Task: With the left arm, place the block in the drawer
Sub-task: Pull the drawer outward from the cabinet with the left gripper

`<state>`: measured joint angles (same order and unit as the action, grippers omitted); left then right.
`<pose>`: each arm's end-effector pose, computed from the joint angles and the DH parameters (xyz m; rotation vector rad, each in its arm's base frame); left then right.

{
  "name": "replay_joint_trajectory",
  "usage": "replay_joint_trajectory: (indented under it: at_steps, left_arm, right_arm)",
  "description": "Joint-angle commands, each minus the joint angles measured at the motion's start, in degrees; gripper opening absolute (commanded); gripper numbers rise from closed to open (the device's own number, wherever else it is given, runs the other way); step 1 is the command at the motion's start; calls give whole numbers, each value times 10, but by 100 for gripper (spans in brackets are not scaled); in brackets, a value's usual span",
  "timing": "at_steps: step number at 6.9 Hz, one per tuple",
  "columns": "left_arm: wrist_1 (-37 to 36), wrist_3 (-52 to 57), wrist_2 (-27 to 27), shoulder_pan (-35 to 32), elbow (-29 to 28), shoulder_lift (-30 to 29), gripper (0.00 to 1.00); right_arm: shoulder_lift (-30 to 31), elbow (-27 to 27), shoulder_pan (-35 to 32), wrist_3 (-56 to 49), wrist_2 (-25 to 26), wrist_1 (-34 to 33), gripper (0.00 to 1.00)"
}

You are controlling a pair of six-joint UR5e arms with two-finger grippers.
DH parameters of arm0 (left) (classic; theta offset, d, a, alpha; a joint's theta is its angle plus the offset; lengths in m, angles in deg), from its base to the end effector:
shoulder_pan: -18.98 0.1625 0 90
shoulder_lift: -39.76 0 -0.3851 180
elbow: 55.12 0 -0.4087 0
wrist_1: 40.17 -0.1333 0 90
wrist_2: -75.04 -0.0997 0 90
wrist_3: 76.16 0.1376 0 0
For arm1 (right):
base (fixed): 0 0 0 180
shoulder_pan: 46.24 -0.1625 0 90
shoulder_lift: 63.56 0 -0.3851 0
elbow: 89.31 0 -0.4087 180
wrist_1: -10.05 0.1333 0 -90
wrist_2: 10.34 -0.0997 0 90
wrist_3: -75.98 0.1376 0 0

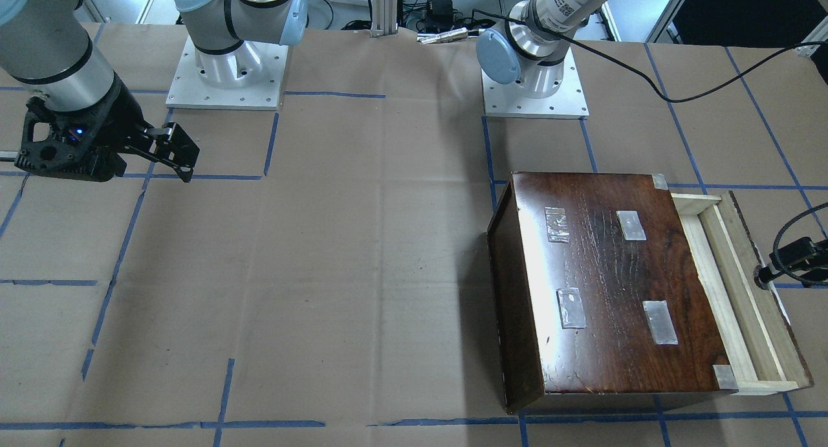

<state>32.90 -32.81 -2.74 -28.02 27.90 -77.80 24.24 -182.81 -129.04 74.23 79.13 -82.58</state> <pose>0.3257 -0.5874 0.2197 0.0010 -2.9391 0.1470 0.0691 -0.5265 0.3640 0.1491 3.1236 0.0824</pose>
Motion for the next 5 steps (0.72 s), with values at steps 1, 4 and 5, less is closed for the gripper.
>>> replay_joint_trajectory:
  at_steps: [1, 4, 5]
  left_arm:
    - [0, 9, -5, 12, -8, -8, 99]
    - [2, 9, -11, 14, -9, 6, 99]
    - [7, 9, -11, 13, -19, 11, 100]
  right_arm:
    - [0, 1, 0, 0, 0, 0, 100]
    - [0, 1, 0, 0, 0, 0, 100]
    - [0, 0, 0, 0, 0, 0, 100]
